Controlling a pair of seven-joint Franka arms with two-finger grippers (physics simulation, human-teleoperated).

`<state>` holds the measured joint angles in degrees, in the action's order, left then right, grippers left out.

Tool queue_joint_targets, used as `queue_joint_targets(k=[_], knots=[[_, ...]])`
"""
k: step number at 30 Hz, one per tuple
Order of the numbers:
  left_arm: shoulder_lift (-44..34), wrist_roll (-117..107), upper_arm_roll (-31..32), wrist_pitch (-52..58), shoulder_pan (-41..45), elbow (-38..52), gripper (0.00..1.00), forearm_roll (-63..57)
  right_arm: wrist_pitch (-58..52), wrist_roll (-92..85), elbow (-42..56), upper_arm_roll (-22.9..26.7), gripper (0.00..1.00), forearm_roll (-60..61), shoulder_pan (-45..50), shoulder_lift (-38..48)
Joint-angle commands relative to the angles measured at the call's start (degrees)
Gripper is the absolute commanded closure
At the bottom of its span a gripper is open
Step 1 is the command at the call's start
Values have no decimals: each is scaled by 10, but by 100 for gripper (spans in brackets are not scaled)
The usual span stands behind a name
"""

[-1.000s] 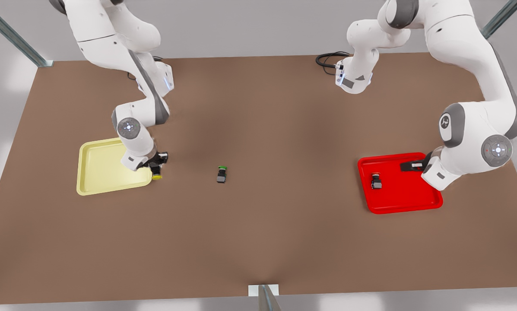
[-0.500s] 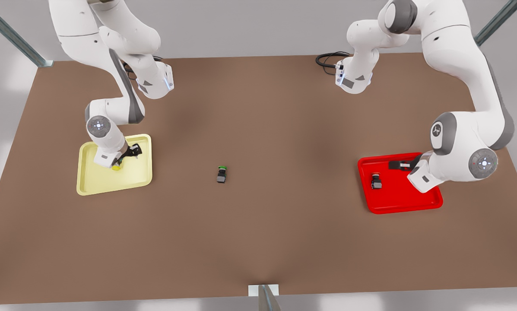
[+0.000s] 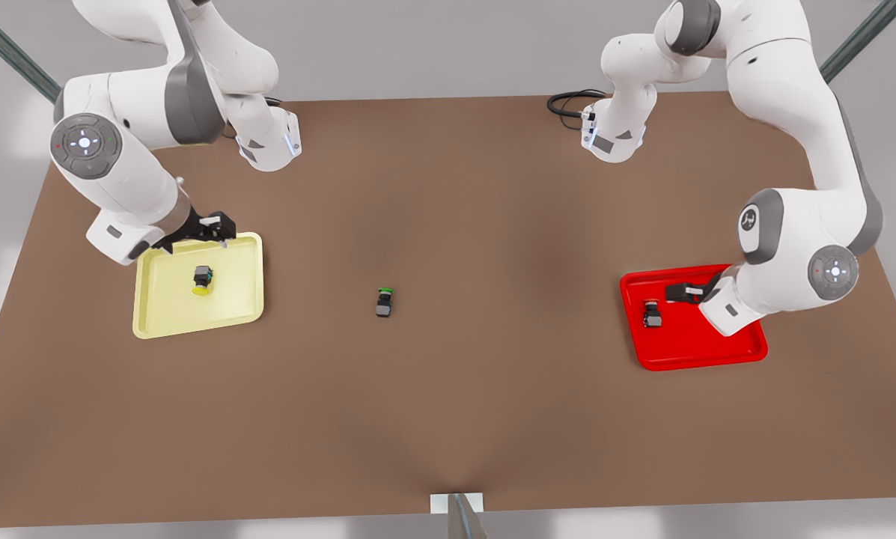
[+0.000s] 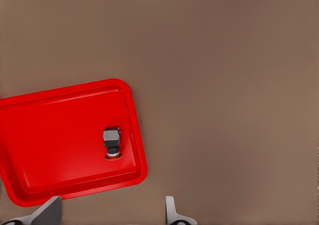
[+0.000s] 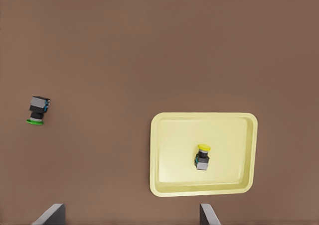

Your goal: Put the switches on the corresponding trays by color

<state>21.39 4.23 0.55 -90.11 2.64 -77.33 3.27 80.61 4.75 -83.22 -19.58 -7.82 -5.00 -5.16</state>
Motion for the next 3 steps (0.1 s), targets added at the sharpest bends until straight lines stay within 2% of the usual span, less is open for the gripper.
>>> queue_joint_targets(k=[1,3], knots=[[0,0,-1,-1,-2,10,0,-5,-2,0,0,0,0,0,0,1],[1,-2,-1,-19,0,46,0,-48,-4,0,-1,0,0,0,0,0]])
